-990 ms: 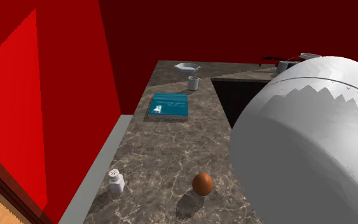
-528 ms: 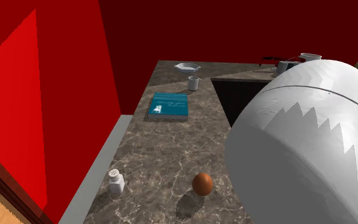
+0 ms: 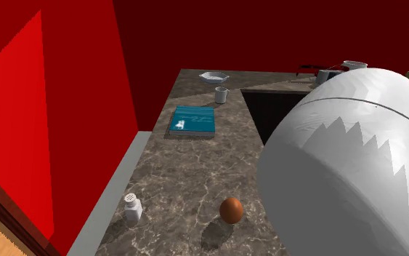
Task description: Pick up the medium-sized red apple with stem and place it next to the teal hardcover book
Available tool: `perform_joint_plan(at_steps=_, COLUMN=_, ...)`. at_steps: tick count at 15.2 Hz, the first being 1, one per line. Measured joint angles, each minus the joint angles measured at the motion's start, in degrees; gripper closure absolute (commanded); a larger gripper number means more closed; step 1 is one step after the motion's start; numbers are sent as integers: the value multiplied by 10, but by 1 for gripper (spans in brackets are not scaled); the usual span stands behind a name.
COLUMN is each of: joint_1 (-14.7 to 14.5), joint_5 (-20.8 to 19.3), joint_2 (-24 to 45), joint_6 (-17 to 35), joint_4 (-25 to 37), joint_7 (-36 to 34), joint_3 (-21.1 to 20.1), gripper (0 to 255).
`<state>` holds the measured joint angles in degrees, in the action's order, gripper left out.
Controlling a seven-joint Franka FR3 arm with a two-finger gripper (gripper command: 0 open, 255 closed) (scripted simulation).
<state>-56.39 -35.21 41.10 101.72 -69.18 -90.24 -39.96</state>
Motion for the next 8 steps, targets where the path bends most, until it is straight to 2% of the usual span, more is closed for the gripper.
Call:
perform_joint_plan(at_steps=3, joint_1=-3, joint_5=4, joint_2=-6, joint_6=-19, joint_4=15, joint_7=5, joint_3=-3, gripper=0)
perform_joint_plan(at_steps=6, joint_1=-19, joint_5=8, joint_2=-8, joint_6=-58, joint_4=57, joint_7=13, joint_3=-4, gripper=0)
perform_joint_plan(at_steps=8, joint_1=-21, joint_5=8, joint_2=-8, joint_6=-63, joint_4=62, joint_7=13, joint_3=-4, gripper=0)
